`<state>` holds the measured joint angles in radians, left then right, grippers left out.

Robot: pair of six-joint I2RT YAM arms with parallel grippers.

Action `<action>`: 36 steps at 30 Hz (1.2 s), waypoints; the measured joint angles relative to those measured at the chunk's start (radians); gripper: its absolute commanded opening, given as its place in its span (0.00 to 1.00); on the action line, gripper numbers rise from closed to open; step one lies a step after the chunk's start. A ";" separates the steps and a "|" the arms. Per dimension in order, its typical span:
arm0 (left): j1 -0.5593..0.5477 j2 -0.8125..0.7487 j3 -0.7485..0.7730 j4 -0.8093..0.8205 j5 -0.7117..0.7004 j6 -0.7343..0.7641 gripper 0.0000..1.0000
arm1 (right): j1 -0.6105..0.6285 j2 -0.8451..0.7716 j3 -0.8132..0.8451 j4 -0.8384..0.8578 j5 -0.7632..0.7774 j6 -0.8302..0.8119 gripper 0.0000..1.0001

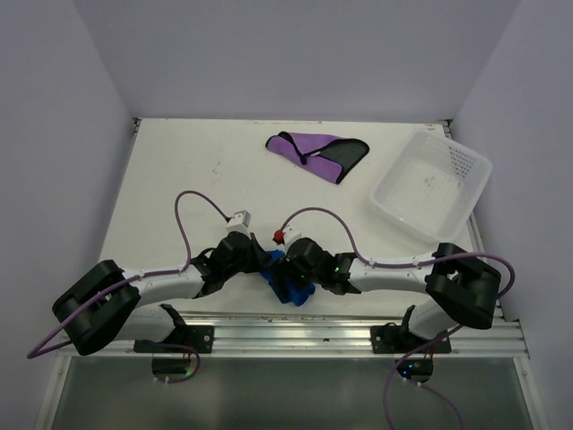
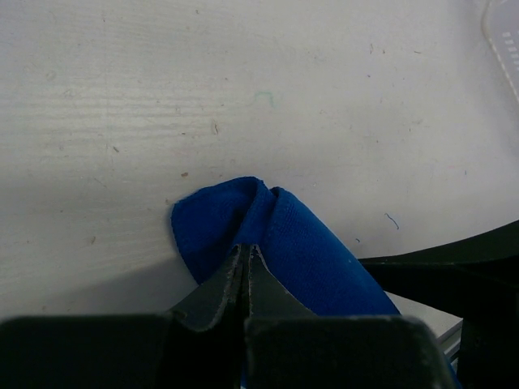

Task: Roll the towels
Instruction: Place the rolled towel into the container

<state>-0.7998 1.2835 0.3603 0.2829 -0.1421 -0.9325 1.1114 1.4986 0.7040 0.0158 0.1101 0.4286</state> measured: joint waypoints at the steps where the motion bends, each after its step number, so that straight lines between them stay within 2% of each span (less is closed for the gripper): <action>1: 0.000 0.000 0.000 0.000 0.000 0.000 0.00 | -0.001 0.006 -0.001 0.000 0.007 -0.001 0.88; 9: 0.000 -0.005 0.000 -0.013 -0.002 0.001 0.00 | 0.045 0.039 -0.009 -0.008 0.086 -0.005 0.84; 11: 0.000 -0.008 0.000 -0.019 -0.005 0.001 0.00 | 0.083 0.053 -0.002 -0.014 0.133 -0.012 0.78; 12: 0.000 -0.008 0.000 -0.022 -0.006 0.001 0.00 | 0.105 0.064 0.007 -0.022 0.161 -0.014 0.72; 14: 0.000 -0.012 0.000 -0.032 -0.011 0.002 0.00 | 0.141 0.093 0.032 -0.041 0.214 -0.016 0.68; 18: 0.000 -0.034 0.005 -0.071 -0.026 0.012 0.00 | 0.180 0.127 0.066 -0.046 0.260 0.001 0.39; 23: 0.000 -0.087 0.028 -0.151 -0.062 0.036 0.00 | 0.190 0.127 0.066 -0.047 0.286 0.020 0.17; 28: 0.007 -0.169 0.105 -0.290 -0.129 0.069 0.00 | 0.191 0.123 0.066 -0.057 0.294 0.023 0.10; 32: 0.043 -0.251 0.205 -0.405 -0.193 0.119 0.00 | 0.190 0.123 0.072 -0.072 0.297 0.023 0.01; 36: 0.092 -0.323 0.324 -0.508 -0.264 0.184 0.02 | 0.167 0.107 0.074 -0.104 0.292 0.019 0.00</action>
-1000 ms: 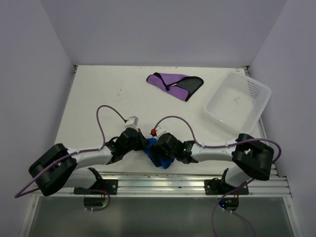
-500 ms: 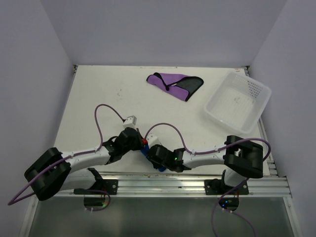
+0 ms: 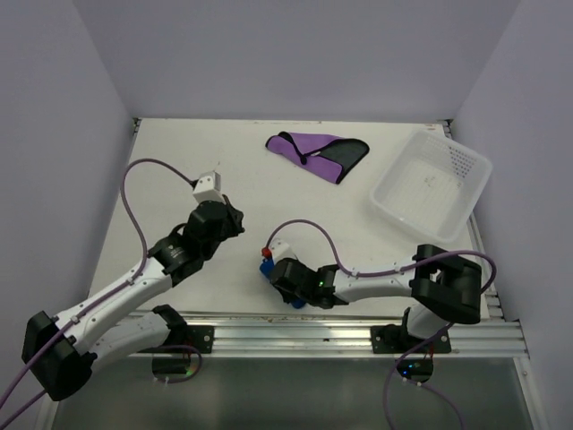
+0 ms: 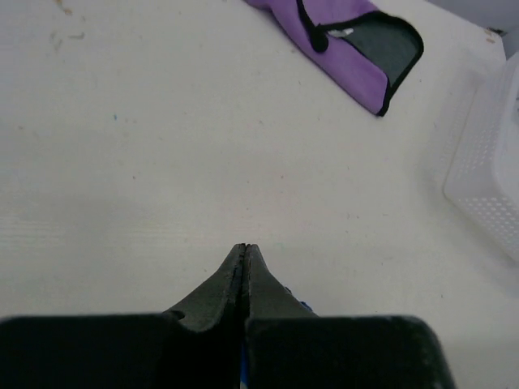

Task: Roll the towels
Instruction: Place the rolled towel into the container

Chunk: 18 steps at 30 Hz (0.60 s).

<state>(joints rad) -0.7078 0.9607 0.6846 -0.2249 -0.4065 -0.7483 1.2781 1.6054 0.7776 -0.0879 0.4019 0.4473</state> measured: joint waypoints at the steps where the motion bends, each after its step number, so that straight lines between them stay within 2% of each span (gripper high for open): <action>1: 0.008 -0.014 0.025 -0.021 -0.019 0.017 0.02 | -0.017 -0.010 0.000 -0.013 -0.005 -0.004 0.00; 9: 0.019 -0.068 0.171 -0.126 -0.114 0.138 0.03 | -0.213 -0.116 0.024 -0.112 -0.029 -0.054 0.00; 18: 0.019 -0.068 0.237 -0.185 -0.171 0.238 0.03 | -0.427 -0.187 0.234 -0.229 -0.053 -0.154 0.00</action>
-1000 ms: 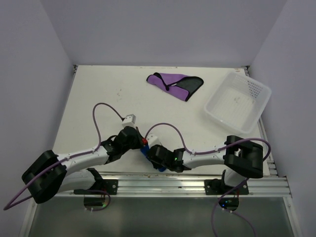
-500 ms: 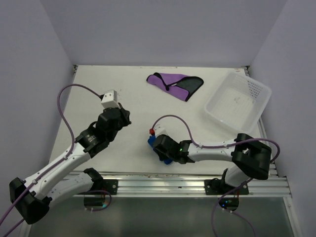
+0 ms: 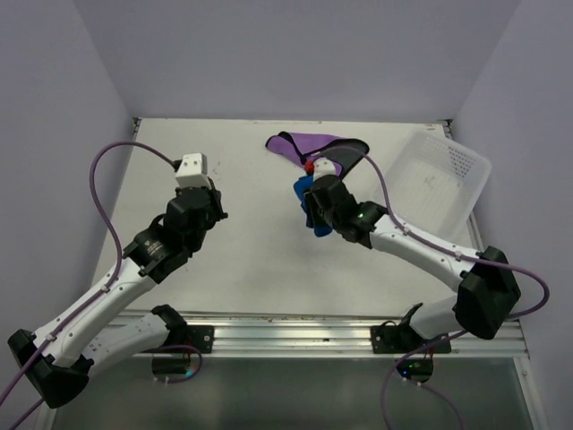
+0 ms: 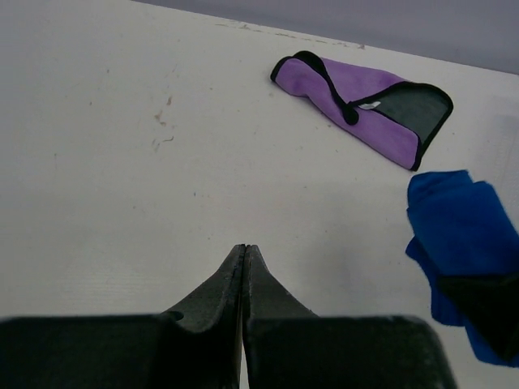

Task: Roll the towels
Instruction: Place the rolled towel into the container

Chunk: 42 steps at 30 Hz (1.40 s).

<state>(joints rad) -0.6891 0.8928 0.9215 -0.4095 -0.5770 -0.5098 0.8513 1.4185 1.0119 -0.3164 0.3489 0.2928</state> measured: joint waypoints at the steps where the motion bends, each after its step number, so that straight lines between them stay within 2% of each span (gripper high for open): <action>1: 0.000 0.000 0.003 -0.003 -0.005 0.011 0.04 | -0.040 -0.004 0.029 -0.013 0.000 -0.008 0.00; 9: 0.003 0.025 0.006 -0.002 -0.017 0.113 0.03 | -0.446 -0.006 0.217 -0.083 -0.003 -0.010 0.00; 16: 0.017 0.064 -0.024 0.012 -0.008 0.155 0.03 | -0.654 0.004 0.256 -0.097 0.010 0.032 0.00; 24: 0.027 0.107 -0.077 0.024 0.016 0.176 0.03 | -0.743 0.106 0.224 -0.067 0.105 0.074 0.00; 31: 0.034 0.138 -0.082 0.028 0.039 0.189 0.03 | -0.803 0.268 0.199 -0.011 0.106 0.104 0.00; 32: 0.036 0.143 -0.082 0.028 0.041 0.189 0.03 | -0.810 0.292 0.199 -0.002 0.105 0.106 0.02; 42: 0.056 0.184 -0.082 0.034 0.059 0.191 0.01 | -0.833 0.459 0.199 0.045 0.079 0.107 0.42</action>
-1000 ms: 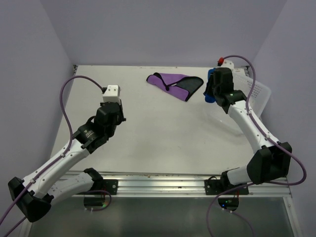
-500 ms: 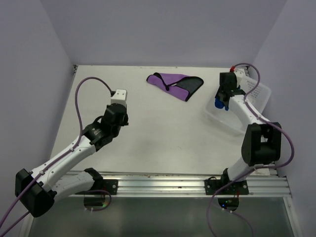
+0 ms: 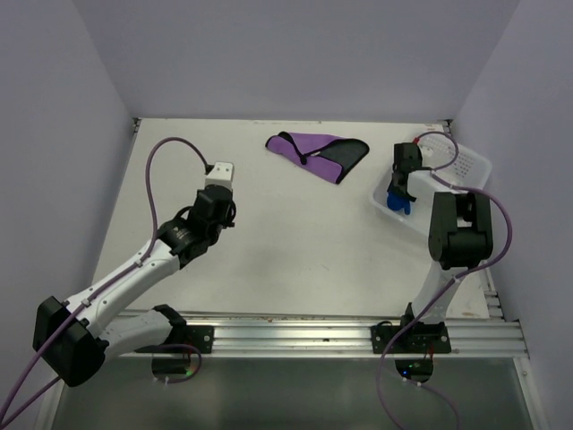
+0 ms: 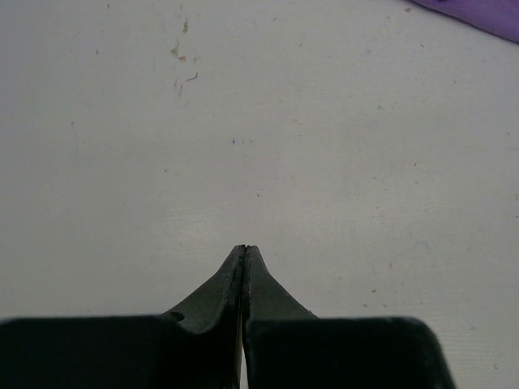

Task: Roll the towels
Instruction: Place the rolled towel into the container, then move the towel to the center of the board

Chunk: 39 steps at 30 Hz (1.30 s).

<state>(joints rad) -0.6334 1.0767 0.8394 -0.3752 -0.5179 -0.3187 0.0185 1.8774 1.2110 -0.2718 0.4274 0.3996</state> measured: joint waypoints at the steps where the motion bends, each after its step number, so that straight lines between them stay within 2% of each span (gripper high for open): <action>1: 0.002 0.003 0.000 0.000 0.002 0.000 0.01 | 0.000 0.002 0.000 0.000 -0.001 0.000 0.45; 10: 0.016 0.006 0.000 0.000 0.018 0.001 0.01 | -0.010 0.010 0.012 -0.005 -0.007 0.002 0.67; 23: 0.017 0.006 0.000 0.000 0.021 0.001 0.00 | -0.011 -0.004 0.090 -0.065 -0.030 0.004 0.80; 32: 0.017 0.006 0.000 0.000 0.034 0.001 0.01 | -0.011 -0.101 0.132 -0.121 -0.044 0.003 0.80; 39: 0.017 0.008 0.000 0.001 0.047 0.000 0.02 | -0.011 -0.218 0.127 -0.124 -0.075 -0.002 0.74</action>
<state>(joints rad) -0.6163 1.0843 0.8394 -0.3744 -0.4709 -0.3183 0.0071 1.6596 1.3380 -0.3962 0.3523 0.3977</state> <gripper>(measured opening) 0.015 0.768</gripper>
